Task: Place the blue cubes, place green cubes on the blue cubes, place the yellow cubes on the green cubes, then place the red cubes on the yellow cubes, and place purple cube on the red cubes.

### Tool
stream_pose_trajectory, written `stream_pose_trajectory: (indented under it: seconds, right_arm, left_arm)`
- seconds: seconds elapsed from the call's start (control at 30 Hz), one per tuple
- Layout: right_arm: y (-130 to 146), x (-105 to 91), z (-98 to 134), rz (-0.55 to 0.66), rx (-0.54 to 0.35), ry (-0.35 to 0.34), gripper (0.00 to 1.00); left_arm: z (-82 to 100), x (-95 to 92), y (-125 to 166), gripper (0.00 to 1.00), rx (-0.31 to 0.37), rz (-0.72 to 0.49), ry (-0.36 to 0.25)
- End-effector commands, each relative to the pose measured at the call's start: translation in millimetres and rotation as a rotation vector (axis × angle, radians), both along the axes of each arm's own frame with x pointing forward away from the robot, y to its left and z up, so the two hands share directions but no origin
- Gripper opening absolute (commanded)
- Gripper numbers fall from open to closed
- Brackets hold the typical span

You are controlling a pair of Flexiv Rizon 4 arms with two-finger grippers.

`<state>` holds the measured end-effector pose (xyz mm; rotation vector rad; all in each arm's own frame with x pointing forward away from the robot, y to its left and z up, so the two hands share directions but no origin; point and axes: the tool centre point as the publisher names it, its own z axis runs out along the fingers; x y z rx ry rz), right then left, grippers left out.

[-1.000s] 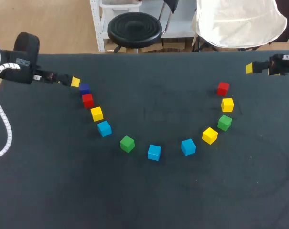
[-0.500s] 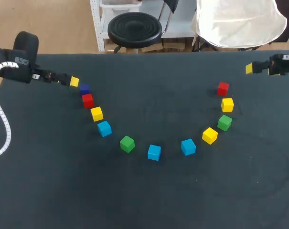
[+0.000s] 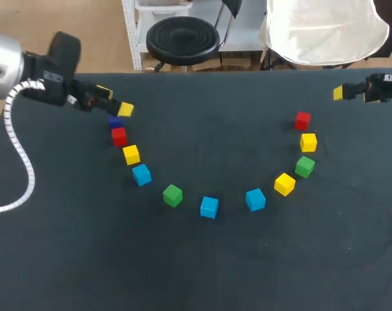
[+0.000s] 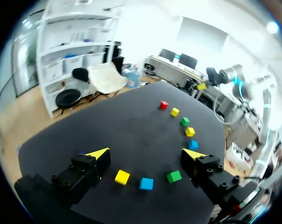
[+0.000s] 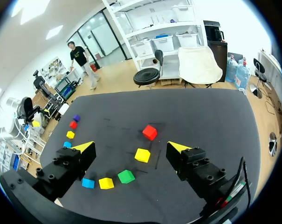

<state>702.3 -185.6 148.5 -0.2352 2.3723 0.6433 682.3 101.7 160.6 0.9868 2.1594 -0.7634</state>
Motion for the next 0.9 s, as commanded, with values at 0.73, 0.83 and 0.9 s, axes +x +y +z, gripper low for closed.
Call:
stream_pose_trajectory:
  seconds: [0.73, 0.83, 0.9]
  right_arm:
    - [1, -1.7, 1, -0.005, -0.005, 0.001, 1.00]
    - [1, -1.7, 1, -0.005, -0.005, 0.001, 1.00]
    - [1, -1.7, 1, -0.005, -0.005, 0.001, 1.00]
  left_arm:
    - [-29.6, 5.5, -10, 1.00, 0.050, -0.391, -0.019]
    - [-29.6, 5.5, -10, 1.00, 0.050, -0.391, -0.019]
    - [-29.6, 5.5, -10, 1.00, 0.050, -0.391, -0.019]
